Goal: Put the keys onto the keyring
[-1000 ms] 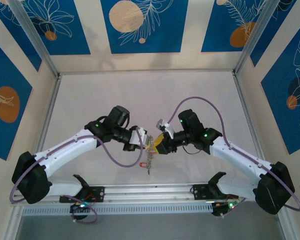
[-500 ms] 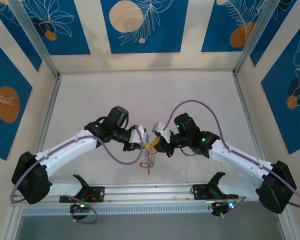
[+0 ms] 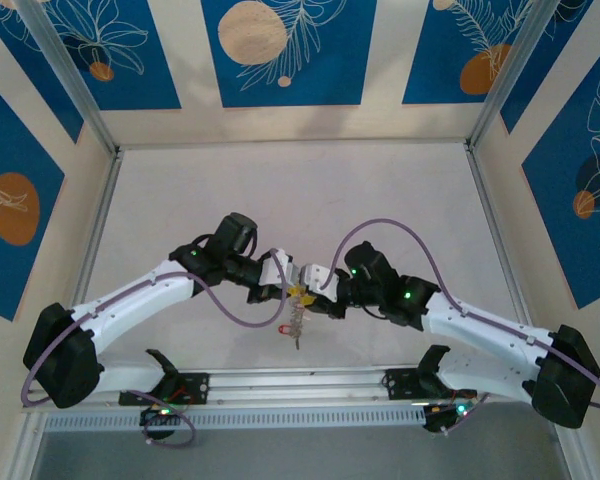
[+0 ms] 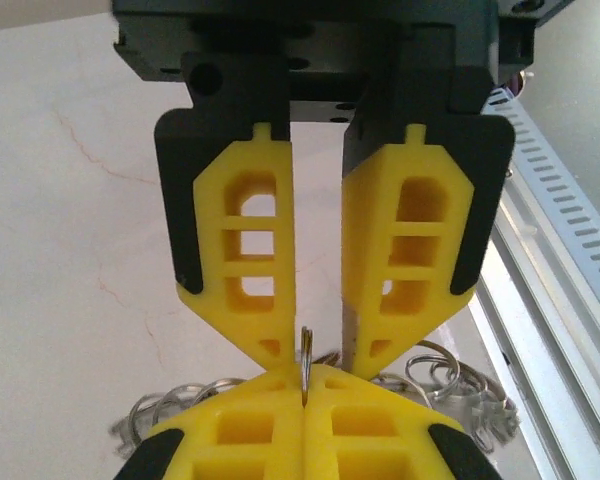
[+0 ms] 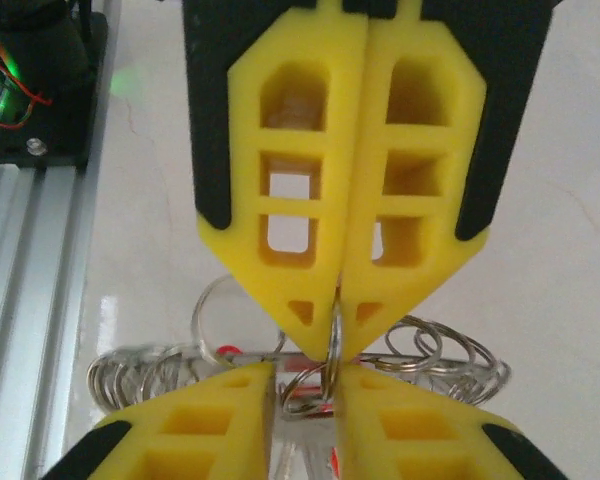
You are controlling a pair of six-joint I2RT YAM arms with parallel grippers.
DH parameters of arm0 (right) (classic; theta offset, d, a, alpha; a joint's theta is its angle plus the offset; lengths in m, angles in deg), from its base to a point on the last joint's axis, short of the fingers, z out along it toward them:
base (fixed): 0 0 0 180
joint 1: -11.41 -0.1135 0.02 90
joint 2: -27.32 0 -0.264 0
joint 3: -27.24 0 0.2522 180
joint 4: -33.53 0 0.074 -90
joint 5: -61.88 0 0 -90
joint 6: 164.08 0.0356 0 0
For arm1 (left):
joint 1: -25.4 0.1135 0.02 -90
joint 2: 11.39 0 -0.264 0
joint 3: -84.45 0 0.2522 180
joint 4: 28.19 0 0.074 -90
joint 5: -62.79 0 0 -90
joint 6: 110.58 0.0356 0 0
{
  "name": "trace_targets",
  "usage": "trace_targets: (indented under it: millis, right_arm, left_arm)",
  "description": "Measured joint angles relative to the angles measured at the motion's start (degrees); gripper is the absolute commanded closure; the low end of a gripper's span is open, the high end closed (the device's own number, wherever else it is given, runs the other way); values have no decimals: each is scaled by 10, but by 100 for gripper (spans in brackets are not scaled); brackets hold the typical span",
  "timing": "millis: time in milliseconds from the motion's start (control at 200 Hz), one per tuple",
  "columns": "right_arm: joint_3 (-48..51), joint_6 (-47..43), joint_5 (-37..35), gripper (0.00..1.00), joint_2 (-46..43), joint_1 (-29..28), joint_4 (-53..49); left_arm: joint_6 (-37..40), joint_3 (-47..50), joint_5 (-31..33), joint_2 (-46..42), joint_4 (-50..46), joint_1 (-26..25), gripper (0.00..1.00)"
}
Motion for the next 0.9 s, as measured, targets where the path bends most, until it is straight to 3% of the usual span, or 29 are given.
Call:
trace_targets:
  millis: [240,425,625,900]
  right_arm:
    - [90,-47,-22,71,-106,-5,68]
    - [97,-44,-29,69,-127,6,107]
    - [107,-16,-8,77,-130,42,147]
    - [114,22,46,64,-112,66,179]
  left_arm:
    - [-4,0,-4,0,26,0,100]
    - [-1,0,-4,0,26,0,100]
    - [5,0,-4,-4,25,0,100]
    - [10,0,-3,-11,23,0,100]
